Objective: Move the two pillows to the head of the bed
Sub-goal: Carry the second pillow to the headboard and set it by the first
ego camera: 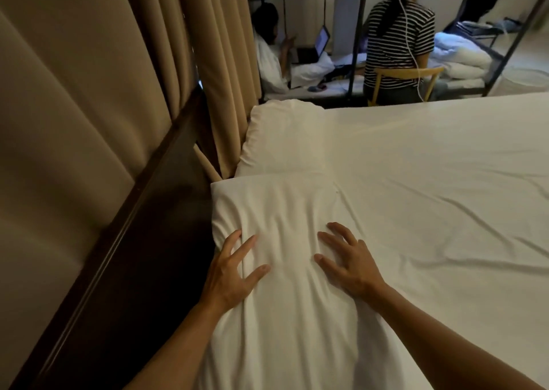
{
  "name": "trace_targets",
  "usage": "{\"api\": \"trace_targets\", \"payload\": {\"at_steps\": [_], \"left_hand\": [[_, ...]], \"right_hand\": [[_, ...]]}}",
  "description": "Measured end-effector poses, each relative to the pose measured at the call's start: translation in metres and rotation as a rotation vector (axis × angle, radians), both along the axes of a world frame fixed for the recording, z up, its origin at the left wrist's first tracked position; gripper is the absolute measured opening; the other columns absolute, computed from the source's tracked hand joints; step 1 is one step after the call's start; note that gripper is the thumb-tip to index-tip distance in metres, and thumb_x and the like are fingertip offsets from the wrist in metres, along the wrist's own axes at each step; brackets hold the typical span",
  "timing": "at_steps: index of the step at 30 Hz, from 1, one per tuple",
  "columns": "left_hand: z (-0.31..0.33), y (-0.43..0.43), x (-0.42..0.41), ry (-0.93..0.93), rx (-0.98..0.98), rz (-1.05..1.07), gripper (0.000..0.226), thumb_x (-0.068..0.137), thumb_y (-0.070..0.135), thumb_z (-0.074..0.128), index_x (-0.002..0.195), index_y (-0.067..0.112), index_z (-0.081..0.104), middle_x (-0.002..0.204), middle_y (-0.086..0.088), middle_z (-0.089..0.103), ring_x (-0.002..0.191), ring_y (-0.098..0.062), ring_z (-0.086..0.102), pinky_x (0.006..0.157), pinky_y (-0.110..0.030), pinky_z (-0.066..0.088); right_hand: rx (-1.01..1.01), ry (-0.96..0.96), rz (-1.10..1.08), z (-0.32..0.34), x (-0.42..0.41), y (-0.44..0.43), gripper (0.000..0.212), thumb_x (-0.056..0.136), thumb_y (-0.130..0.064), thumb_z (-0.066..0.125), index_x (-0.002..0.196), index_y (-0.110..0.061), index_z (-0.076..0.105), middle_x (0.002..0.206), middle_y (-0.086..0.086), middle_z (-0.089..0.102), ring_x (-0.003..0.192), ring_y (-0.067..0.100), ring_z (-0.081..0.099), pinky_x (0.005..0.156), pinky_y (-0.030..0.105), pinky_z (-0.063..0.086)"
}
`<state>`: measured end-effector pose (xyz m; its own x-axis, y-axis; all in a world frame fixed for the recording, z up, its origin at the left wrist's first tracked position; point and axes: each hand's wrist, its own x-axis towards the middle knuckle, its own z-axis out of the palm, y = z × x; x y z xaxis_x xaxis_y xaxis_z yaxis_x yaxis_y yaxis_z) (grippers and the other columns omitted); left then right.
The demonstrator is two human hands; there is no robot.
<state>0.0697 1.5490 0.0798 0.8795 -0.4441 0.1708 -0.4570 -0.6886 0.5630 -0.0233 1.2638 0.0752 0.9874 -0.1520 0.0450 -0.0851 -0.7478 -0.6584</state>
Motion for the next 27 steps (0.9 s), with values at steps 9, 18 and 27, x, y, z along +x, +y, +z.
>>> {"api": "trace_targets", "payload": {"at_steps": [9, 18, 27], "left_hand": [[-0.091, 0.036, 0.055, -0.068, -0.080, -0.104, 0.073, 0.079, 0.066, 0.061, 0.138, 0.023, 0.055, 0.148, -0.007, 0.041, 0.131, -0.023, 0.047, 0.102, -0.028, 0.041], [-0.153, 0.035, 0.076, -0.039, -0.077, -0.139, 0.072, 0.080, 0.066, 0.061, 0.138, 0.024, 0.053, 0.148, -0.007, 0.040, 0.129, -0.029, 0.049, 0.099, -0.044, 0.049], [-0.179, 0.040, 0.082, 0.019, -0.028, -0.146, 0.069, 0.079, 0.059, 0.066, 0.137, 0.024, 0.055, 0.147, -0.009, 0.039, 0.130, -0.028, 0.047, 0.099, -0.044, 0.048]], "right_hand": [[-0.073, 0.014, -0.098, -0.084, 0.032, 0.049, 0.065, 0.087, -0.075, 0.040, 0.143, -0.041, 0.045, 0.158, -0.011, 0.030, 0.125, 0.024, 0.050, 0.097, 0.044, 0.041], [-0.100, 0.062, -0.141, -0.139, 0.044, 0.052, 0.063, 0.088, -0.072, 0.043, 0.143, -0.040, 0.045, 0.158, -0.010, 0.030, 0.123, 0.027, 0.051, 0.095, 0.043, 0.041], [-0.117, 0.099, -0.144, -0.175, 0.045, 0.058, 0.068, 0.087, -0.073, 0.041, 0.143, -0.035, 0.048, 0.158, -0.006, 0.032, 0.126, 0.025, 0.049, 0.092, 0.037, 0.035]]}}
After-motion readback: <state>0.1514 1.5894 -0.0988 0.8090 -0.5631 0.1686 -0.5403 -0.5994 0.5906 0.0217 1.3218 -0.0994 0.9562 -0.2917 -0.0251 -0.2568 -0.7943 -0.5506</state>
